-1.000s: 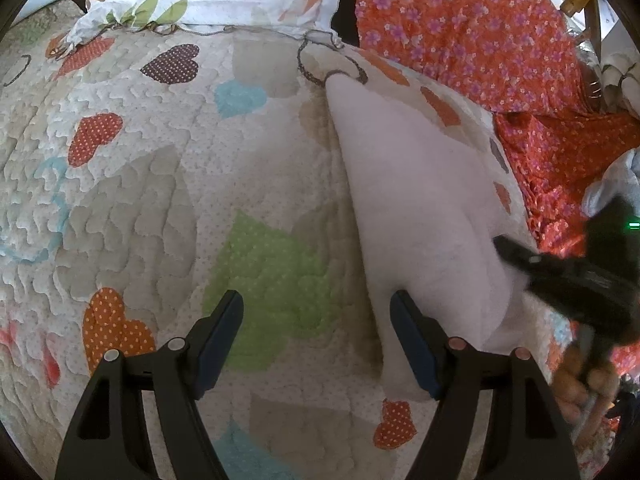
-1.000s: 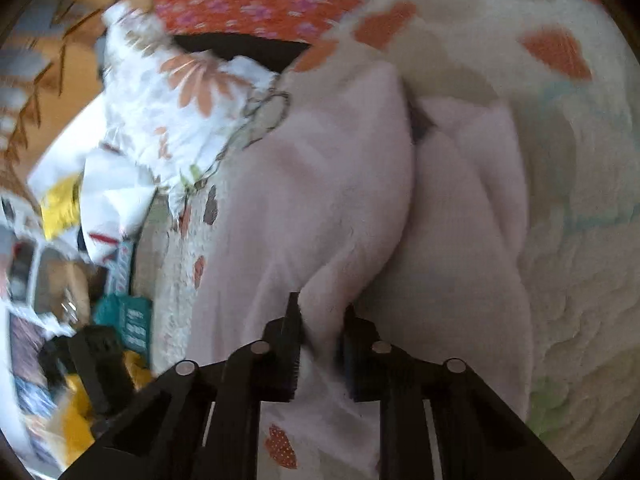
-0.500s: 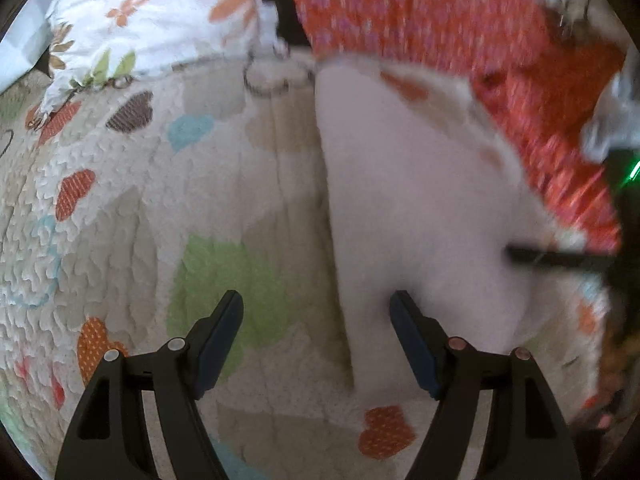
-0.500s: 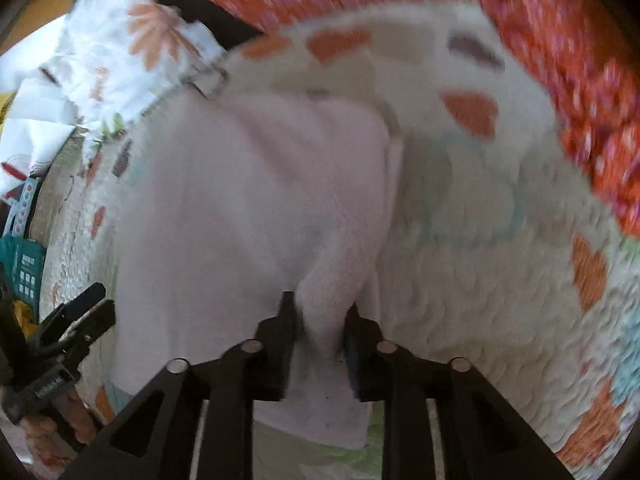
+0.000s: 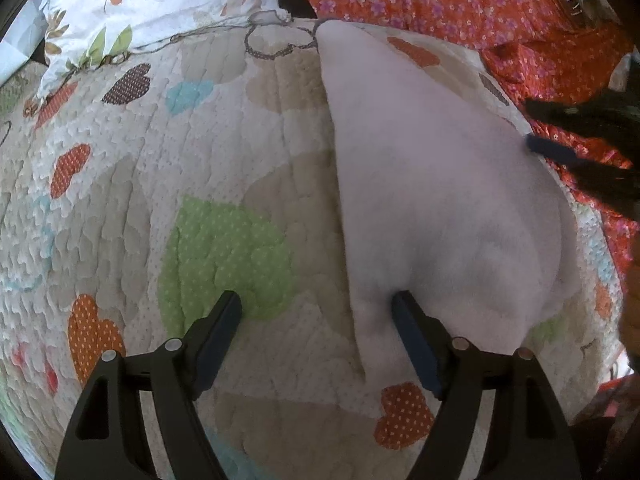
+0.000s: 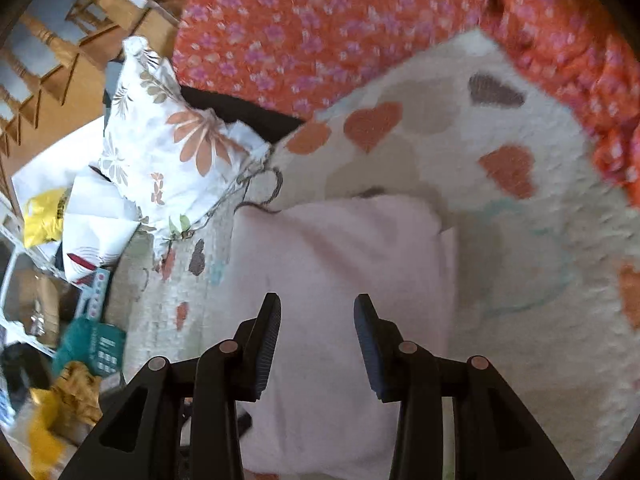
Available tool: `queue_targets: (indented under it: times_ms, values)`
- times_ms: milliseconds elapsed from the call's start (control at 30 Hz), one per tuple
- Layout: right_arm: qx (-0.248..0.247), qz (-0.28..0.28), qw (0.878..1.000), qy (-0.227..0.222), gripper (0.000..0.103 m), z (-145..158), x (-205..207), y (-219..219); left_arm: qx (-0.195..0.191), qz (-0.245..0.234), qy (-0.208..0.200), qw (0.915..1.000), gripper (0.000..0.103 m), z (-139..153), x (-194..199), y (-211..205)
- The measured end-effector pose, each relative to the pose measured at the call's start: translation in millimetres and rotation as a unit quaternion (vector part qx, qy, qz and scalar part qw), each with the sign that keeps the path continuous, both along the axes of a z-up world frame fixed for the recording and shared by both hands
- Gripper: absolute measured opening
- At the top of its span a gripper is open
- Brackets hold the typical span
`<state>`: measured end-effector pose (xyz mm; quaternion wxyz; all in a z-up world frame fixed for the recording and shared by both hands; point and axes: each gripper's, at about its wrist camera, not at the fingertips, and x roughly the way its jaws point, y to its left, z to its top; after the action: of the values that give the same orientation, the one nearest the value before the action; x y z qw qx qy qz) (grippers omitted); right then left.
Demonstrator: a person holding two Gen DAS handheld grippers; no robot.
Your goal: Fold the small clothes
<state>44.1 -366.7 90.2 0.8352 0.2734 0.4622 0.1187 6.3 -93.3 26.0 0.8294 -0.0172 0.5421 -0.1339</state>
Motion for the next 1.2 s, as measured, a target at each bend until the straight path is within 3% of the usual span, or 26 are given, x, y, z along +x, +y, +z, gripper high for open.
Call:
queue_targets:
  times_ms: [67, 133, 200, 267, 300, 500, 633, 800, 867, 1067, 1200]
  values:
    - [0.006, -0.001, 0.999, 0.044, 0.045, -25, 15, 0, -0.006, -0.001, 0.001, 1.0000, 0.077, 1, -2, 2]
    - [-0.025, -0.023, 0.997, 0.069, 0.043, -40, 22, -5, -0.019, -0.001, 0.005, 0.9998, 0.077, 5, -3, 8]
    - [-0.115, -0.062, 0.989, 0.068, 0.043, -38, 26, -5, -0.029, 0.005, 0.006, 0.9995, 0.077, 7, -3, 15]
    - [-0.236, -0.089, 0.966, 0.056, 0.047, -25, 28, 6, -0.041, 0.015, 0.004, 0.9990, 0.077, 11, -3, 26]
    - [-0.250, -0.087, 0.964, 0.037, 0.047, -18, 27, 10, -0.043, 0.021, 0.002, 0.9989, 0.077, 13, -3, 31]
    - [-0.221, -0.025, 0.973, -0.067, 0.047, 20, 20, 58, -0.031, 0.051, -0.019, 0.9980, 0.077, 21, -8, 61]
    - [-0.193, 0.031, 0.979, -0.059, 0.045, 9, 32, 98, -0.029, 0.060, -0.013, 0.9977, 0.077, 18, -10, 76]
    - [-0.189, 0.096, 0.977, 0.001, 0.046, -35, 48, 133, -0.024, 0.063, -0.013, 0.9976, 0.077, 19, -14, 86]
    - [-0.202, 0.096, 0.975, -0.006, 0.046, -37, 46, 136, -0.022, 0.064, -0.016, 0.9976, 0.077, 20, -14, 87]
    - [-0.174, 0.067, 0.981, -0.048, 0.046, -11, 34, 123, -0.004, 0.066, -0.035, 0.9972, 0.077, 27, -17, 86]
    - [-0.201, 0.099, 0.975, -0.012, 0.046, -31, 33, 138, 0.018, 0.065, -0.050, 0.9965, 0.077, 29, -18, 83]
